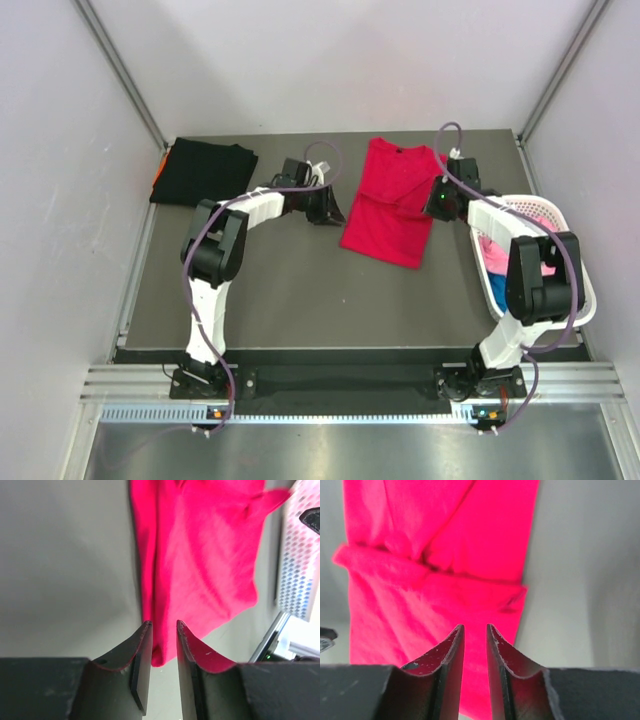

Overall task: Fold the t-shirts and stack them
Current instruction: Fold the tshirt

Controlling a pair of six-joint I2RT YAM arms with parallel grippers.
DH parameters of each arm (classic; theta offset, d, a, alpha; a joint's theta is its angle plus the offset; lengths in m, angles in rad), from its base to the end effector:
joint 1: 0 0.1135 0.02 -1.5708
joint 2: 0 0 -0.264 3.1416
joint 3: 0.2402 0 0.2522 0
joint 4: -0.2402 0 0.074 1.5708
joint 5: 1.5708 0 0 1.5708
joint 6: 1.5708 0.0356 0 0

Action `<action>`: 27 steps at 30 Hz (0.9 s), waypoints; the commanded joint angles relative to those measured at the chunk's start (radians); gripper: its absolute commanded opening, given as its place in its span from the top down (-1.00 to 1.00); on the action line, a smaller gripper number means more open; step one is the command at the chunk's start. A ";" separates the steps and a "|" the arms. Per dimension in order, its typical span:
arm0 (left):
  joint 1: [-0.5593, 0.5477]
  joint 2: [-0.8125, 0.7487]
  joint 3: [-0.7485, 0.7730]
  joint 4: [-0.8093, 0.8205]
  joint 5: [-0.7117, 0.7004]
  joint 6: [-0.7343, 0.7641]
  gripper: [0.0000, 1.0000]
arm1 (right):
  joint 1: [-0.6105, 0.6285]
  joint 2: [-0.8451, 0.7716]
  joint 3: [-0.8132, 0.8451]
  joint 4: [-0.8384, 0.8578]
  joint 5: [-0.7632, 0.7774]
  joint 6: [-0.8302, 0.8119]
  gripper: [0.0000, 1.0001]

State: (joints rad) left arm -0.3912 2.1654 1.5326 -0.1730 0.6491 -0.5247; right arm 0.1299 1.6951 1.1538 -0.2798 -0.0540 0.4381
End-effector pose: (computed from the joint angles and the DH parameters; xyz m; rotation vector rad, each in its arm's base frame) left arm 0.4279 -0.1998 0.1619 0.1693 2.4928 -1.1876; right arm 0.3649 0.0496 0.2205 0.3455 2.3915 0.3290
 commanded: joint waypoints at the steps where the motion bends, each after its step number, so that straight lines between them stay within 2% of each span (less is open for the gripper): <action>1: -0.021 -0.064 -0.032 0.079 0.018 0.052 0.38 | 0.039 -0.048 -0.049 0.046 -0.020 0.020 0.53; 6: -0.028 -0.023 -0.019 0.015 0.003 0.098 0.37 | 0.057 -0.020 -0.085 0.083 -0.032 0.028 0.57; 12: -0.038 -0.018 -0.057 0.079 0.046 0.071 0.36 | 0.057 0.008 -0.103 0.129 0.005 0.016 0.57; 15: -0.049 -0.001 -0.046 0.052 0.014 0.084 0.37 | 0.059 0.034 -0.103 0.152 0.002 0.017 0.57; 19: -0.052 -0.003 -0.045 0.018 0.000 0.091 0.56 | 0.059 0.066 -0.098 0.182 0.016 0.017 0.58; 21: -0.054 -0.013 -0.051 0.013 -0.029 0.100 0.85 | 0.059 0.074 -0.092 0.185 0.023 0.019 0.58; 23: -0.054 -0.019 -0.052 -0.002 -0.043 0.103 1.00 | 0.057 0.086 -0.083 0.192 0.029 0.016 0.58; 27: -0.054 -0.027 -0.063 -0.014 -0.066 0.091 1.00 | 0.057 0.116 -0.051 0.194 0.045 0.011 0.59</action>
State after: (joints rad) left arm -0.4442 2.1685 1.4807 -0.1810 0.6083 -0.4458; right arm 0.1833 1.7893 1.0550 -0.1387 -0.0387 0.4557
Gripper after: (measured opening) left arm 0.012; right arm 0.209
